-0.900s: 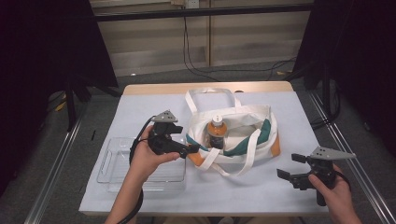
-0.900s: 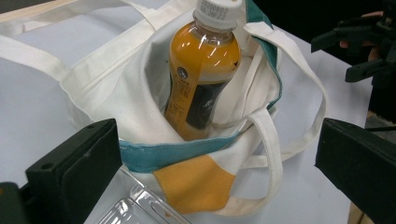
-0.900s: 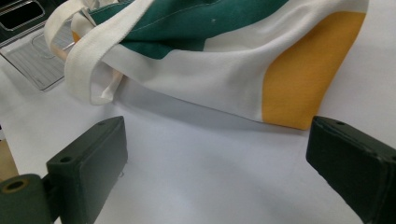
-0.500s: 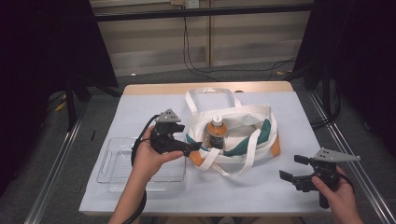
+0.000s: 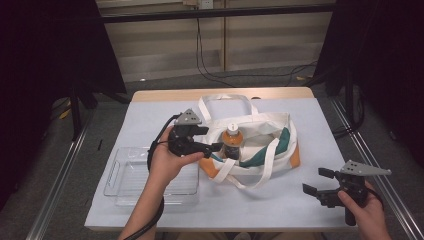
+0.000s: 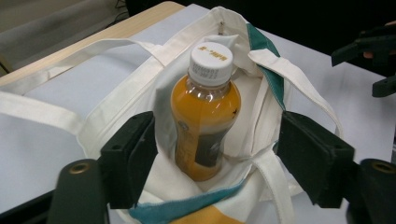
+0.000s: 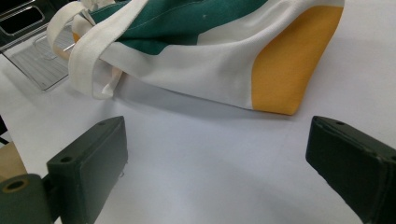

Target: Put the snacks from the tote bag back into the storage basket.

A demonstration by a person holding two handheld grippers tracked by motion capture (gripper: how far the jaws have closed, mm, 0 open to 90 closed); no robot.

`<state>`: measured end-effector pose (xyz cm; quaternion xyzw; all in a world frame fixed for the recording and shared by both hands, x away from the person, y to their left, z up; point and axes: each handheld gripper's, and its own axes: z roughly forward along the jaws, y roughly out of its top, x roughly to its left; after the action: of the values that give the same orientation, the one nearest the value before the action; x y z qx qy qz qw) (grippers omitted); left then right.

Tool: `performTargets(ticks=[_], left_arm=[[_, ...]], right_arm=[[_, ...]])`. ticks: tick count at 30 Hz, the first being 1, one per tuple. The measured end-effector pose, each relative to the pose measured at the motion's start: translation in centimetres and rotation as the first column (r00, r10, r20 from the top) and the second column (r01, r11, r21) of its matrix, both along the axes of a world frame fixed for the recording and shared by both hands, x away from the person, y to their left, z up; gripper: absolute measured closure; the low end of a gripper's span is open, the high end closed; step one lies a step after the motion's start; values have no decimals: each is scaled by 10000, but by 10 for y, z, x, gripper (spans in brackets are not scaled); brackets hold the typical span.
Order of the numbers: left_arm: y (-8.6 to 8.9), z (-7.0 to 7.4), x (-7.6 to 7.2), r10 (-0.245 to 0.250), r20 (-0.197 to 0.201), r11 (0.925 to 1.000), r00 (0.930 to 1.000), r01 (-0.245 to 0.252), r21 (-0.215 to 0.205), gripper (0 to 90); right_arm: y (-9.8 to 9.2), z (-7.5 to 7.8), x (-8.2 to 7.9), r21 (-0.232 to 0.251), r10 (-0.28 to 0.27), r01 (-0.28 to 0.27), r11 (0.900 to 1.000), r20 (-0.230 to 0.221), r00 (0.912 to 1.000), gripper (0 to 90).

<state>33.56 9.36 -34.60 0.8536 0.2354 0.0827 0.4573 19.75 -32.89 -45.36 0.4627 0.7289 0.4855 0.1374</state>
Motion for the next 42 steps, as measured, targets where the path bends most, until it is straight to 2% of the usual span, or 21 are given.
performTargets(ticks=[2, 3, 5, 11, 14, 18, 19, 33, 42], left_arm=[[-6, 2, 2, -83, 90, 9999, 9999, 81, 147, 315], [-9, 3, 4, -88, 134, 9992, 9999, 83, 391, 326], [-13, 3, 7, -102, 163, 9997, 9998, 99, 224, 340], [-24, 3, 16, -285, 162, 9989, 9995, 278, 370, 415], [-29, 2, 20, -349, 79, 9990, 9994, 347, 267, 452], [-36, 1, 24, -377, 50, 9984, 9993, 374, 430, 464], [-39, 0, 26, -365, 77, 9974, 9993, 360, 624, 466], [-46, 0, 33, -403, -284, 9962, 9988, 423, 767, 472], [-51, -2, 38, -500, -411, 9922, 9979, 543, 1120, 484]], right_arm=[[0, 0, 0, -12, 8, -8, 10000, 10, 10000, 55], [1, 1, 0, 4, 48, -48, 10000, 56, 10000, 55], [1, 1, 1, -10, 63, -63, 10000, 50, 10000, 55], [2, 0, 2, -41, 148, -148, 9999, 36, 9999, 55], [2, 1, 2, -16, 150, -149, 9999, 41, 9999, 55], [2, 1, 2, -21, 157, -157, 9999, 25, 9999, 55], [2, 1, 2, -17, 156, -156, 9999, 35, 9999, 55], [1, 0, 2, -7, 124, -124, 9999, -3, 9999, 55], [1, 1, 2, -22, 181, -181, 9998, -2, 9998, 55]])
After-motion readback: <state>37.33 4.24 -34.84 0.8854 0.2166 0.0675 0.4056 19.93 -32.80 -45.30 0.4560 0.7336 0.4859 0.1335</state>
